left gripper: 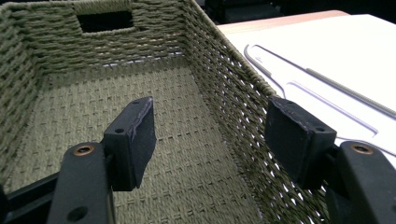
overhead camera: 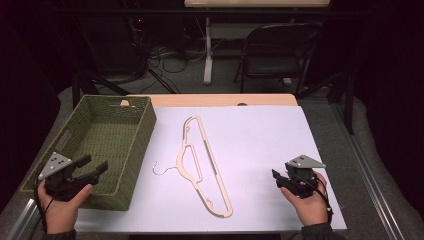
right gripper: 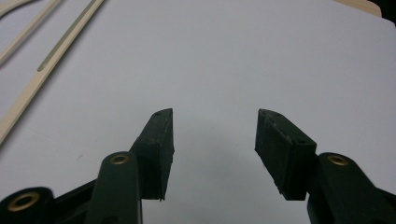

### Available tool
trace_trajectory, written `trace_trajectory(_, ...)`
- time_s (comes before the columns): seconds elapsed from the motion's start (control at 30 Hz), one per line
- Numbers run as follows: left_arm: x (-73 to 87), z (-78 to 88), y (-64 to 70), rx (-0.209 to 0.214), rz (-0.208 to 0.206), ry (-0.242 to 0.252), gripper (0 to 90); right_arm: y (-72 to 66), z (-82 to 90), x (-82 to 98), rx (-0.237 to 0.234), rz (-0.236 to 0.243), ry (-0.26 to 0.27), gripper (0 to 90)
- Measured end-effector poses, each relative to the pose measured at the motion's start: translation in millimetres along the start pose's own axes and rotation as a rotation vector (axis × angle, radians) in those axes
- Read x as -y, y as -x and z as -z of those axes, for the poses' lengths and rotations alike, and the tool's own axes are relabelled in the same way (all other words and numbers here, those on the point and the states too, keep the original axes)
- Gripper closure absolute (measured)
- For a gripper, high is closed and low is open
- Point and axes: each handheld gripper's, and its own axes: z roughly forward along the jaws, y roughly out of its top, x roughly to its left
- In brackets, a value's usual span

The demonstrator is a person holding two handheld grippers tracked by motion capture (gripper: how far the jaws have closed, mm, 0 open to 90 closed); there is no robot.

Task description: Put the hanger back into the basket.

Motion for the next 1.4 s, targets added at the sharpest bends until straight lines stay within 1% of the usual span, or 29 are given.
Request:
trace_trajectory(0.03, 0.0, -0.8, 0.7, 0.005, 0.002, -0.002, 33.7, 1.1, -0.5, -0.5, -0.004, 0.016, -0.004, 46.5)
trace_trajectory(0.07, 0.0, -0.8, 0.7, 0.005, 0.002, -0.002, 33.6, 1.1, -0.5, -0.5, -0.004, 0.016, -0.004, 46.5)
trace_trajectory(0.1, -0.1, -1.7, 1.9, 0.012, 0.002, -0.003, 33.6, 0.5, -0.6, -2.0, 0.008, 0.027, -0.009, 48.5)
trace_trajectory(0.17, 0.2, -2.7, 4.7, 0.016, -0.005, -0.008, 33.6, -0.8, 0.6, -4.0, -0.004, 0.030, -0.019, 48.9)
trace_trajectory(0.23, 0.4, -2.8, 5.8, 0.021, -0.008, -0.009, 33.6, -2.6, 0.1, -5.4, 0.006, 0.035, -0.022, 48.3)
trace_trajectory(0.27, 0.5, -3.2, 6.8, 0.025, -0.009, -0.008, 33.6, -6.2, 0.6, -10.4, 0.022, 0.022, -0.045, 48.9)
trace_trajectory(0.3, 0.2, -3.1, 8.3, 0.028, -0.013, -0.014, 33.6, -7.6, 1.1, -13.6, 0.007, 0.017, -0.050, 50.4)
trace_trajectory(0.33, 0.2, -3.1, 8.3, 0.028, -0.013, -0.014, 33.5, -7.6, 1.1, -13.6, 0.007, 0.017, -0.050, 50.4)
trace_trajectory(0.37, -0.6, -2.7, 9.5, 0.033, -0.009, -0.013, 33.5, -10.8, 3.0, -23.5, -0.020, 0.022, -0.054, 52.1)
trace_trajectory(0.47, -3.1, -2.0, 12.0, 0.040, -0.017, -0.012, 33.6, -15.0, 6.1, -39.0, -0.040, 0.049, -0.063, 53.5)
trace_trajectory(0.57, -3.9, -1.2, 12.8, 0.039, -0.018, -0.006, 33.6, -17.4, 9.8, -65.0, -0.052, 0.080, -0.074, 53.3)
trace_trajectory(0.63, -3.8, -0.7, 12.6, 0.038, -0.014, -0.003, 33.6, -18.9, 10.9, -81.9, -0.060, 0.087, -0.066, 53.2)
trace_trajectory(0.67, -3.8, -0.7, 12.6, 0.038, -0.014, -0.003, 33.6, -18.9, 10.9, -81.9, -0.060, 0.087, -0.066, 53.2)
trace_trajectory(0.7, -3.9, -0.5, 12.4, 0.038, -0.013, -0.001, 33.6, -20.8, 10.5, -96.9, -0.072, 0.092, -0.062, 53.3)
trace_trajectory(0.73, -3.9, -0.4, 12.3, 0.037, -0.012, 0.001, 33.6, -20.8, 10.5, -96.9, -0.072, 0.092, -0.062, 53.3)
trace_trajectory(0.77, -4.1, -0.2, 12.3, 0.038, -0.012, 0.001, 33.6, -22.5, 8.6, -109.1, -0.092, 0.091, -0.100, 53.3)
trace_trajectory(0.8, -4.1, -0.2, 12.3, 0.038, -0.012, 0.001, 33.6, -22.5, 8.6, -109.1, -0.092, 0.091, -0.100, 53.3)
trace_trajectory(0.87, -3.9, -0.2, 12.6, 0.038, -0.014, 0.002, 33.6, -23.8, -2.7, -119.9, -0.105, 0.089, -0.127, 53.4)
trace_trajectory(0.93, -3.8, -0.1, 12.4, 0.038, -0.012, 0.002, 33.6, -23.8, -5.3, -122.4, -0.111, 0.086, -0.138, 53.5)
trace_trajectory(0.97, -4.0, 0.7, 12.0, 0.034, -0.012, 0.002, 33.6, -23.9, -12.6, -130.7, -0.115, 0.085, -0.180, 54.1)
trace_trajectory(1.0, -4.0, 0.7, 12.0, 0.034, -0.012, 0.002, 33.6, -23.9, -12.6, -130.7, -0.115, 0.085, -0.180, 54.1)
trace_trajectory(1.03, -4.1, 1.3, 11.6, 0.035, -0.011, 0.005, 33.6, -24.7, -17.5, -139.5, -0.120, 0.083, -0.221, 55.0)
trace_trajectory(1.07, -4.1, 1.3, 11.6, 0.035, -0.011, 0.005, 33.6, -24.7, -17.5, -139.5, -0.120, 0.083, -0.221, 55.0)
trace_trajectory(1.1, -4.3, 1.7, 11.6, 0.034, -0.009, 0.007, 33.6, -26.1, -23.8, -148.0, -0.126, 0.084, -0.255, 56.7)
trace_trajectory(1.17, -4.5, 1.9, 11.8, 0.033, -0.010, 0.006, 33.6, -27.3, -31.9, -155.4, -0.124, 0.086, -0.288, 56.9)
trace_trajectory(1.23, -4.5, 1.8, 12.1, 0.032, -0.010, 0.007, 33.6, -26.7, -41.1, -160.0, -0.133, 0.075, -0.316, 57.0)
trace_trajectory(1.3, -4.5, 0.8, 12.9, 0.037, -0.012, 0.007, 33.6, -25.0, -53.1, -164.4, -0.125, 0.068, -0.365, 57.5)
trace_trajectory(1.37, -4.3, 0.0, 13.5, 0.037, -0.014, 0.004, 33.6, -23.7, -63.3, -166.1, -0.129, 0.048, -0.389, 58.0)
trace_trajectory(1.4, -4.2, -0.3, 13.4, 0.037, -0.015, 0.002, 33.6, -23.3, -67.7, -167.8, -0.125, 0.042, -0.421, 58.5)
